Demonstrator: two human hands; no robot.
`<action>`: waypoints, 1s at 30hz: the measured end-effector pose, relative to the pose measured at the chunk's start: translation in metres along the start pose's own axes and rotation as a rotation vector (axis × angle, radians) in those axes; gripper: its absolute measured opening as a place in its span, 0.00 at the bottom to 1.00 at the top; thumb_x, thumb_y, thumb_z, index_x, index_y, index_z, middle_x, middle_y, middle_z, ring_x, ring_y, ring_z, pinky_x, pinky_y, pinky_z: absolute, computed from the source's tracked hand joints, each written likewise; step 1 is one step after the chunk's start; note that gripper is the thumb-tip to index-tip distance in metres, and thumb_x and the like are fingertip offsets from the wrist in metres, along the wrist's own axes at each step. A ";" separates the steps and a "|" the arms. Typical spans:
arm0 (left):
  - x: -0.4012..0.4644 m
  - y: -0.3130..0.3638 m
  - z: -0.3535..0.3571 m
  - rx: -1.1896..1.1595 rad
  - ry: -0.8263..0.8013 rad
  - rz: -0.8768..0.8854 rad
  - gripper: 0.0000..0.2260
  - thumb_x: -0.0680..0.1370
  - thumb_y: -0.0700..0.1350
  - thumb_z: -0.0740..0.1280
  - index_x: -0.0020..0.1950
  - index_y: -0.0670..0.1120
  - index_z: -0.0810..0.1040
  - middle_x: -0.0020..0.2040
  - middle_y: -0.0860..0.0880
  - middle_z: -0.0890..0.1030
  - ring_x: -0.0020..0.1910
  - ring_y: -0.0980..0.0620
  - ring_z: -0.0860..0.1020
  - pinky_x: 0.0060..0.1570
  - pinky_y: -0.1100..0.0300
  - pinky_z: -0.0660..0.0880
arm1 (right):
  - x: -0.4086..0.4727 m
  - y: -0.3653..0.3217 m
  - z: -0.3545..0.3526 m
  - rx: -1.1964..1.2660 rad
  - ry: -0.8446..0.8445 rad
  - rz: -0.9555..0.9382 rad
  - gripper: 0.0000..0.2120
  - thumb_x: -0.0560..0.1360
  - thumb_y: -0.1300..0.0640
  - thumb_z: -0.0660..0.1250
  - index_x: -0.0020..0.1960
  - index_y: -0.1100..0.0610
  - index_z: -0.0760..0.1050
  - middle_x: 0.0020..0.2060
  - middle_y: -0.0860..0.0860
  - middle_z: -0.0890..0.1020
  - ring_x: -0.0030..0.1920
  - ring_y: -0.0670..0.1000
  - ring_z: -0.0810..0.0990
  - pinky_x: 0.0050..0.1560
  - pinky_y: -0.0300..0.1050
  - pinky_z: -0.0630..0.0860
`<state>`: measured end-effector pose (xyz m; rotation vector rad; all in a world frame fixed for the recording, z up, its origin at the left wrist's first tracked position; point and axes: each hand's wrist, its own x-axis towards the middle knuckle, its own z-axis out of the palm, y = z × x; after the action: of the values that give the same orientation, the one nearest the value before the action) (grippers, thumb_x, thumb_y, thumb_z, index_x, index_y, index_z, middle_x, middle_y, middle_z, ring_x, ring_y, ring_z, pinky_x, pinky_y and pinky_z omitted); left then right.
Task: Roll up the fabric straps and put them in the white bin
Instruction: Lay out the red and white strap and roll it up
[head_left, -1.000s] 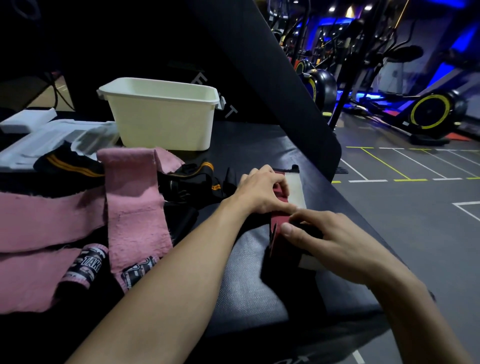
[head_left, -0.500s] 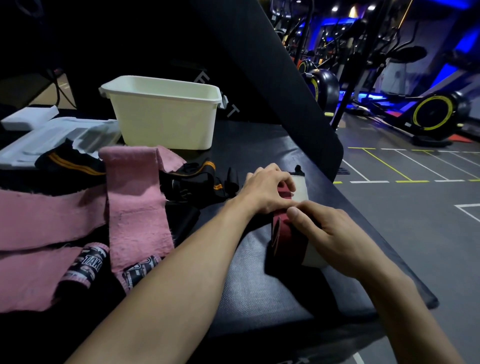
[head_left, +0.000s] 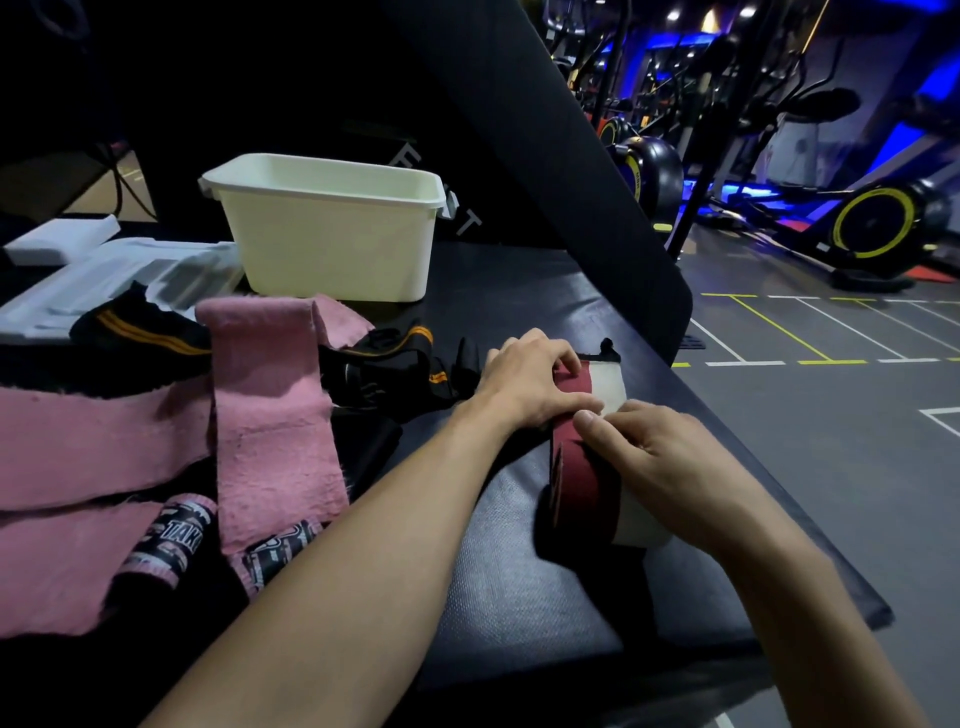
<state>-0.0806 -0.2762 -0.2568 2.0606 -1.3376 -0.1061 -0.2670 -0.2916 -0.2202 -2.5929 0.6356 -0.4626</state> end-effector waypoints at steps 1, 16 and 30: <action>0.000 0.000 0.000 0.005 -0.001 -0.007 0.22 0.67 0.67 0.77 0.55 0.57 0.81 0.56 0.54 0.76 0.59 0.51 0.76 0.63 0.51 0.66 | 0.000 -0.001 0.001 -0.020 0.031 -0.004 0.21 0.81 0.41 0.62 0.30 0.27 0.74 0.33 0.31 0.77 0.37 0.40 0.76 0.37 0.38 0.66; -0.006 0.000 -0.001 0.001 0.012 -0.080 0.26 0.68 0.65 0.75 0.63 0.58 0.79 0.59 0.51 0.78 0.64 0.47 0.71 0.65 0.50 0.70 | -0.019 -0.008 0.026 -0.325 0.589 -0.160 0.11 0.78 0.44 0.69 0.43 0.50 0.81 0.38 0.46 0.82 0.36 0.54 0.78 0.39 0.43 0.63; 0.002 0.000 -0.001 -0.147 -0.013 -0.178 0.24 0.65 0.62 0.81 0.54 0.57 0.75 0.48 0.56 0.79 0.61 0.49 0.70 0.59 0.55 0.66 | -0.037 0.010 0.005 -0.292 0.081 -0.147 0.34 0.65 0.45 0.77 0.67 0.41 0.69 0.59 0.37 0.79 0.61 0.44 0.75 0.62 0.52 0.72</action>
<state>-0.0795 -0.2770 -0.2556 2.0531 -1.1166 -0.2871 -0.2994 -0.2796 -0.2365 -2.9243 0.5782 -0.5601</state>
